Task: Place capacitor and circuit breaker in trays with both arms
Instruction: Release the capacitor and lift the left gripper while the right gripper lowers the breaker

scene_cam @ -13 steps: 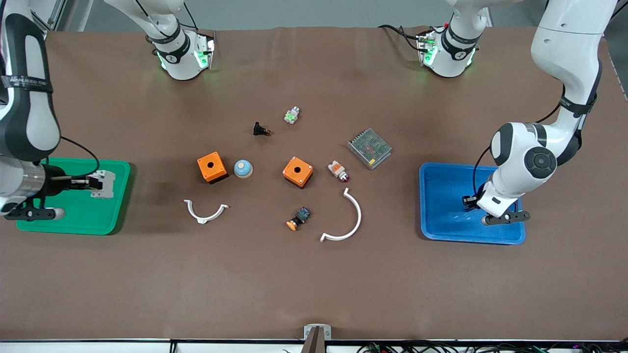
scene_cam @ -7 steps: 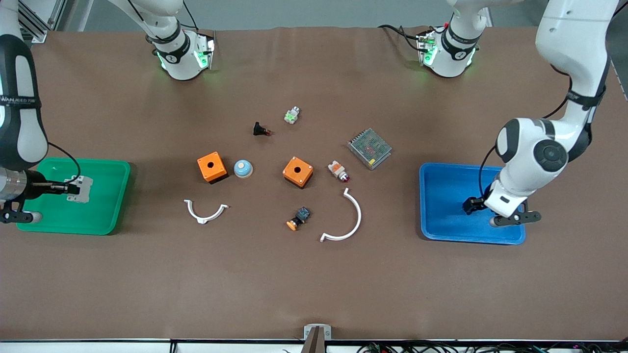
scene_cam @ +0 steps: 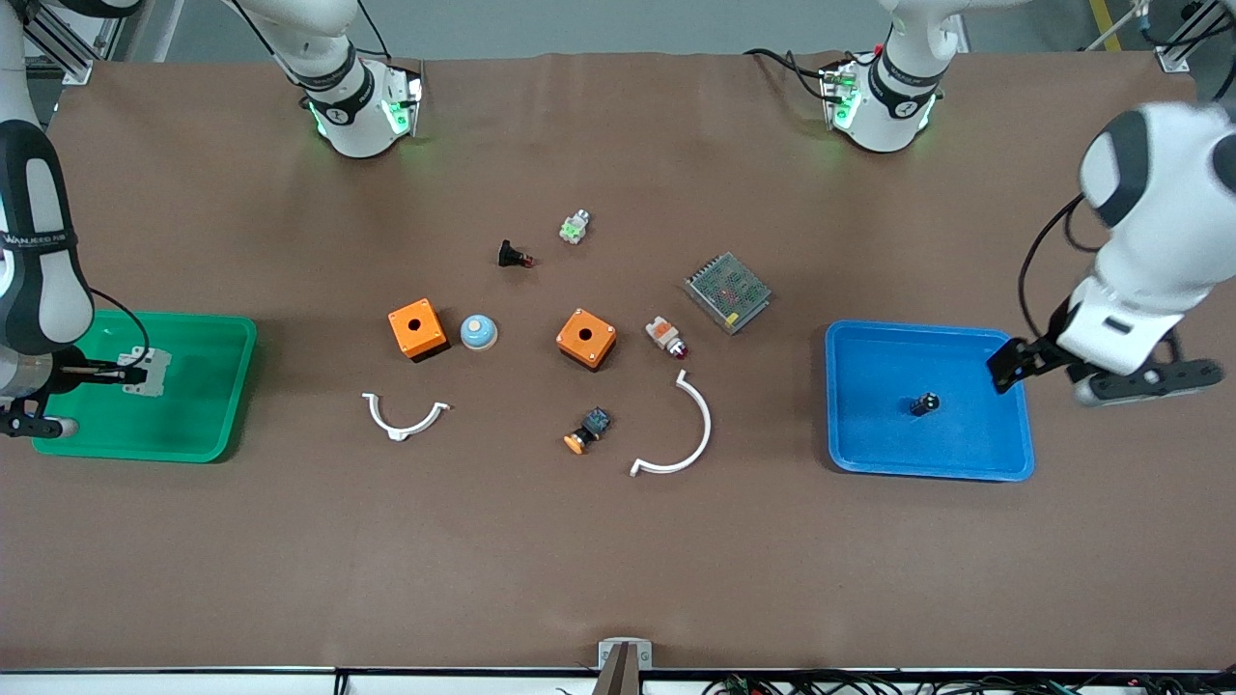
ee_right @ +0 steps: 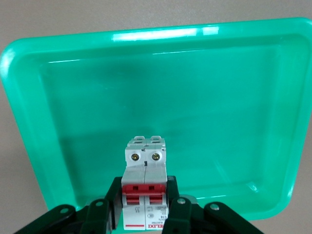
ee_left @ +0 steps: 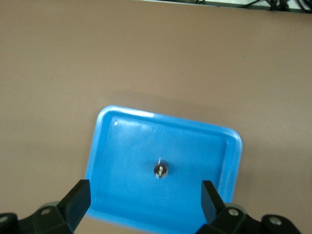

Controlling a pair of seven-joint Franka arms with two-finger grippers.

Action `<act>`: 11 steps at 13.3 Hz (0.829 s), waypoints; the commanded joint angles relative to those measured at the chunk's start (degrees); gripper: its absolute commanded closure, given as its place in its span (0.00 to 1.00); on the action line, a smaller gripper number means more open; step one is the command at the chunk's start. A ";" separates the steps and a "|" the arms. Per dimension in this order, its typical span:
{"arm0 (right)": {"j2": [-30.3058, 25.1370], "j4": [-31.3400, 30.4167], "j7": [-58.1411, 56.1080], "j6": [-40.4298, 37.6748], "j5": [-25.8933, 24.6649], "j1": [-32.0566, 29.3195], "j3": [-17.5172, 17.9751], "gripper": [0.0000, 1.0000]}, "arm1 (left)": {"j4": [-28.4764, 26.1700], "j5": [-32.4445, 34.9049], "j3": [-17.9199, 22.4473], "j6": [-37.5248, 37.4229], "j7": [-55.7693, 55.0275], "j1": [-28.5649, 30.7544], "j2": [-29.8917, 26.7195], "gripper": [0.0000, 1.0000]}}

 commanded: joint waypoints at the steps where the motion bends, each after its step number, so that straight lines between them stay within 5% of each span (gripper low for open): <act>1: 1.54 0.56 -1.71 1.68 -1.53 -1.63 1.25 0.92 | 11.59 -2.58 -0.56 -14.00 0.36 0.26 1.10 0.00; 9: 4.54 0.56 -5.15 6.26 -1.70 -2.43 1.25 0.90 | 13.82 -5.04 -0.56 -28.35 10.45 2.09 -6.10 0.00; 11: 4.54 0.56 -5.15 6.17 -1.70 -2.34 1.25 0.83 | 13.47 -6.28 0.23 -30.21 11.26 1.66 -7.95 0.00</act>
